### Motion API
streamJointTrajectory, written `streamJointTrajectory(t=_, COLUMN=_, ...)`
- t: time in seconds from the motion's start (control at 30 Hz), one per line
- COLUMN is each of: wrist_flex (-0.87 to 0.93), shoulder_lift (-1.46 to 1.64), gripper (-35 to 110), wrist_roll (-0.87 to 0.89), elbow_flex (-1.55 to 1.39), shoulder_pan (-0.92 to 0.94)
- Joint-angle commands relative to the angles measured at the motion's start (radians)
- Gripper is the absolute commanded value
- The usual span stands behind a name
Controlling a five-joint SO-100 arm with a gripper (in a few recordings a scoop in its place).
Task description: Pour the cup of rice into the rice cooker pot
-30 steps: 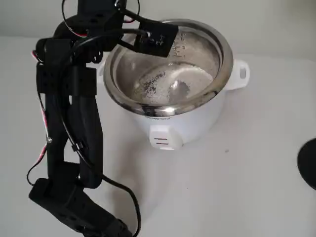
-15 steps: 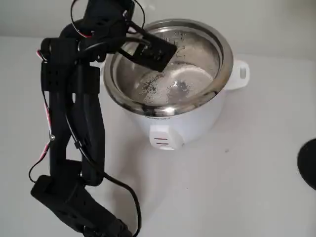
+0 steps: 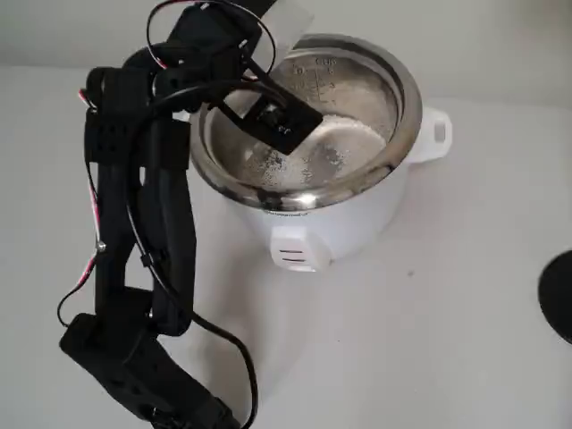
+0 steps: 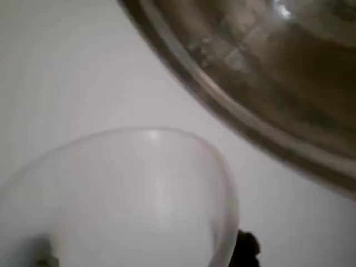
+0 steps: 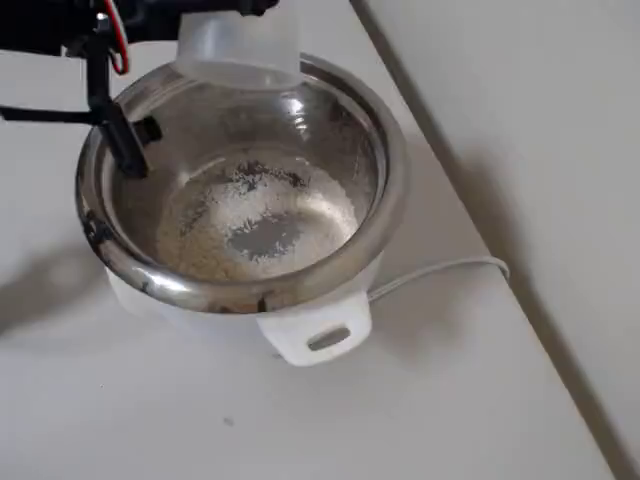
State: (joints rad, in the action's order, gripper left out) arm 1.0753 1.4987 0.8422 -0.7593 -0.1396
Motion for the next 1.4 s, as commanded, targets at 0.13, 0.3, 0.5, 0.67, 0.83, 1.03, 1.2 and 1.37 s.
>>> streamJointTrajectory(t=0.13, wrist_flex=-0.049, shoulder_lift=0.029, gripper=22, wrist_roll=-0.227, elbow_flex=0.072, shoulder_pan=-0.029)
streamJointTrajectory(t=0.3, wrist_flex=-0.075, shoulder_lift=0.052, gripper=22, wrist_roll=-0.592, elbow_flex=0.072, shoulder_pan=-0.140)
streamJointTrajectory(t=0.5, wrist_flex=-0.011, shoulder_lift=0.107, gripper=22, wrist_roll=-0.954, elbow_flex=0.063, shoulder_pan=-0.339)
streamJointTrajectory(t=0.67, wrist_flex=0.098, shoulder_lift=0.110, gripper=22, wrist_roll=-1.157, elbow_flex=0.063, shoulder_pan=-0.472)
streamJointTrajectory(t=0.83, wrist_flex=0.193, shoulder_lift=0.101, gripper=22, wrist_roll=-1.220, elbow_flex=0.051, shoulder_pan=-0.561)
streamJointTrajectory(t=1.03, wrist_flex=0.241, shoulder_lift=0.078, gripper=22, wrist_roll=-1.301, elbow_flex=-0.029, shoulder_pan=-0.655)
streamJointTrajectory(t=1.2, wrist_flex=0.169, shoulder_lift=0.130, gripper=22, wrist_roll=-1.394, elbow_flex=-0.270, shoulder_pan=-0.716)
streamJointTrajectory(t=1.37, wrist_flex=-0.153, shoulder_lift=0.341, gripper=23, wrist_roll=-1.519, elbow_flex=-0.755, shoulder_pan=-0.715)
